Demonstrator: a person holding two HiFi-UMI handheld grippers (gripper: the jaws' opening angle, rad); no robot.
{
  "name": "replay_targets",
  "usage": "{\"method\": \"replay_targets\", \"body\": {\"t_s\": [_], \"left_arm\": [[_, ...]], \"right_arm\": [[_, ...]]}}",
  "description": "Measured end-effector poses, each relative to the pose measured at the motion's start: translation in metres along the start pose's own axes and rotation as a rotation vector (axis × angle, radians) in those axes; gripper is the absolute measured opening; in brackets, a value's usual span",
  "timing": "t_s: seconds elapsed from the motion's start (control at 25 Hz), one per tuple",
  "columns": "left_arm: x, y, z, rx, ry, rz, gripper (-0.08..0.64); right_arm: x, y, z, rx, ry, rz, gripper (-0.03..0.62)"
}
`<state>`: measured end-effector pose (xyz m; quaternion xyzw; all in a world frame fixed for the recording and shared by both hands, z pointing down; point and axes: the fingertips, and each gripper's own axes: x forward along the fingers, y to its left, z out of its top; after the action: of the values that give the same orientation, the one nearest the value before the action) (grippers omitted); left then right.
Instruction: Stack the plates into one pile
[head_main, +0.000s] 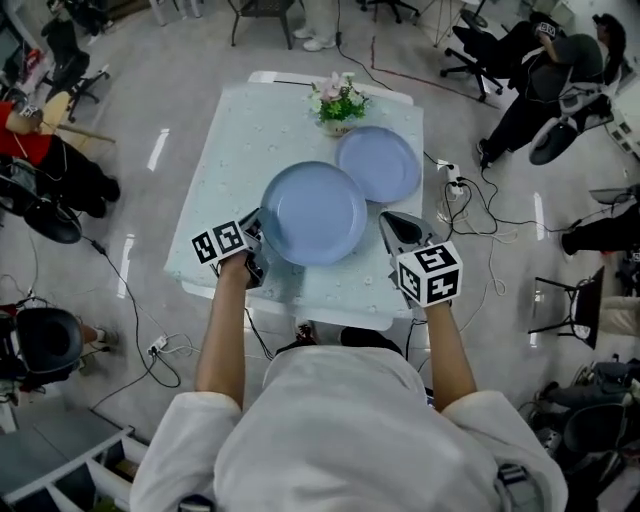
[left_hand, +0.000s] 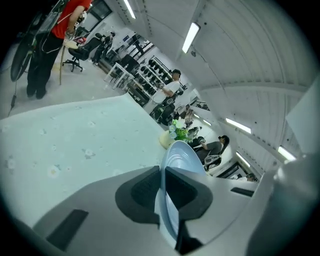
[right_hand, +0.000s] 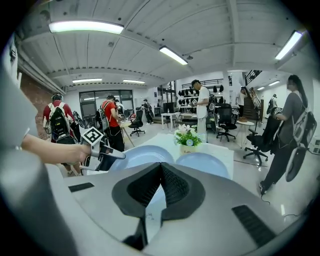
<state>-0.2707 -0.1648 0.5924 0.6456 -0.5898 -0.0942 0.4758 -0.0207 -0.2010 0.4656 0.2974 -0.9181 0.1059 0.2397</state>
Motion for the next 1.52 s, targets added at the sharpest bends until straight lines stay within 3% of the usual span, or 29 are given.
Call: {"method": "replay_targets", "body": {"t_s": [0.2,0.44,0.76,1.04,1.16,1.36,1.52], "left_arm": [[0.056,-0.042,0.007,-0.034,-0.021,-0.033,0.041],[0.128,-0.074,0.009,-0.039,-0.023,-0.001,0.044],[0.206,-0.085,0.004,-0.087,-0.011,0.044,0.044],[0.229,-0.079,0.006,-0.090,-0.048,0.125,0.051],[0.232,-0.078,0.004,-0.007,-0.015,0.160,0.051],[0.231,-0.079,-0.003,0.288,0.076,0.254,0.081],[0.220,-0.084,0.002,0.451,0.087,0.280,0.130]], "right_arm": [[-0.019,-0.048,-0.007,0.029,-0.008,-0.050,0.014],[-0.037,-0.109,-0.023,0.077,0.005,-0.102,0.014],[-0.040,-0.171,-0.046,0.132,0.044,-0.138,0.014],[-0.033,-0.196,-0.056,0.152,0.069,-0.133,0.014],[-0.030,-0.198,-0.057,0.152,0.073,-0.127,0.014],[-0.027,-0.192,-0.054,0.152,0.068,-0.124,0.014],[-0.032,-0.185,-0.050,0.148,0.056,-0.141,0.014]]}}
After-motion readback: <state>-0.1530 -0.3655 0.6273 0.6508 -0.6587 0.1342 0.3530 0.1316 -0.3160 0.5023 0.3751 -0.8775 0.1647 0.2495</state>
